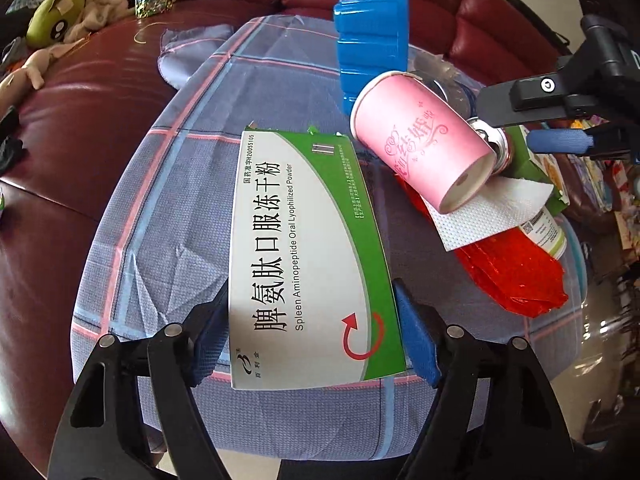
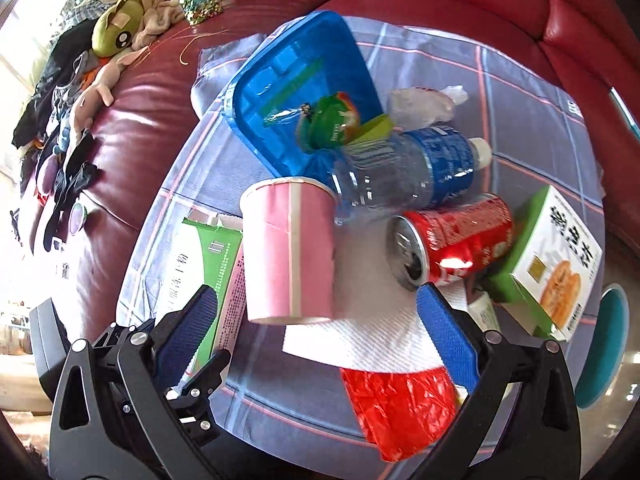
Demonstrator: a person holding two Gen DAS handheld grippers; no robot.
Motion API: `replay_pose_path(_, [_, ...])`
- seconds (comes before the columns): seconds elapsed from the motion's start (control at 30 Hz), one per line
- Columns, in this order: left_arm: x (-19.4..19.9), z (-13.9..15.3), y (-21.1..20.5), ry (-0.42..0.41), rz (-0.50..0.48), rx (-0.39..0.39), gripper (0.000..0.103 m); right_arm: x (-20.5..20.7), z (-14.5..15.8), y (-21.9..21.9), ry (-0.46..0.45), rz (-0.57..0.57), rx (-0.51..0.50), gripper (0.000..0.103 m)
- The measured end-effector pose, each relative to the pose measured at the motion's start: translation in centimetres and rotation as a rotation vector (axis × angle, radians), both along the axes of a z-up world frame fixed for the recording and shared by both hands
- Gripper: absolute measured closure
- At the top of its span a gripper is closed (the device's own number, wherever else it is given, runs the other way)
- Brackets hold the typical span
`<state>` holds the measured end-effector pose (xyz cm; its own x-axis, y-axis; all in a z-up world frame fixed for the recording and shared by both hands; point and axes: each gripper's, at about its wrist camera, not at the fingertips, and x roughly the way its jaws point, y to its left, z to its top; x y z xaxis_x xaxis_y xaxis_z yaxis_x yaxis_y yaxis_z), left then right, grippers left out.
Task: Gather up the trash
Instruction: 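Grasp the green-white medicine box with the left tool while the right tool grasps the pink paper cup, then carry both items over the teal bin and open both tools to drop them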
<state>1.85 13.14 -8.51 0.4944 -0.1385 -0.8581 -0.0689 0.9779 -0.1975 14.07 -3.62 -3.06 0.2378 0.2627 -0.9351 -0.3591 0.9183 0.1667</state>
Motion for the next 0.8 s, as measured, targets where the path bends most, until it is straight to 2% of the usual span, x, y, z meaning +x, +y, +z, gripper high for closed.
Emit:
replay_pose_path(0.1, [0.6,0.3,1.1,-0.009,0.014,-0.002,0.026,1.0,-1.5,1.2,0.059,0.009,0.005,0.024])
replay_pose_path(0.17, [1.1,0.4,1.5,-0.017,0.015,0.001,0.025,1.5,-2.3,1.7,0.083,0.011,0.000,0.025])
replay_pose_path(0.23, [1.7,0.5,1.7,-0.019,0.012,0.005,0.016,2.1,-3.1,2.3,0.108,0.013,0.000,0.027])
replay_pose_path(0.27, [2.0,0.5,1.8,-0.018,0.016,0.010,0.014,2.2,-3.5,2.5,0.118,0.016,0.004,0.033])
replay_pose_path(0.3, [2.2,0.4,1.9,-0.014,0.020,0.012,0.013,2.3,-3.8,2.6,0.137,0.018,0.014,0.045])
replay_pose_path(0.37, [2.8,0.1,2.1,0.003,0.022,0.004,0.013,2.4,-4.5,2.6,0.169,0.012,0.036,0.045])
replay_pose_path(0.5, [3.4,-0.5,2.3,0.026,0.010,-0.016,0.014,1.8,-4.2,2.3,0.155,0.011,0.049,0.046])
replay_pose_path(0.53, [3.4,-0.5,2.2,0.025,0.006,-0.016,0.029,1.5,-3.8,2.1,0.146,0.007,0.057,0.046])
replay_pose_path(0.67, [2.8,0.5,1.5,0.001,-0.010,-0.002,0.030,0.5,-1.8,0.9,0.113,0.002,0.088,0.046])
replay_pose_path(0.8, [1.6,3.0,0.8,-0.053,-0.006,0.015,0.030,-1.0,0.6,-1.3,0.071,-0.009,0.130,0.046])
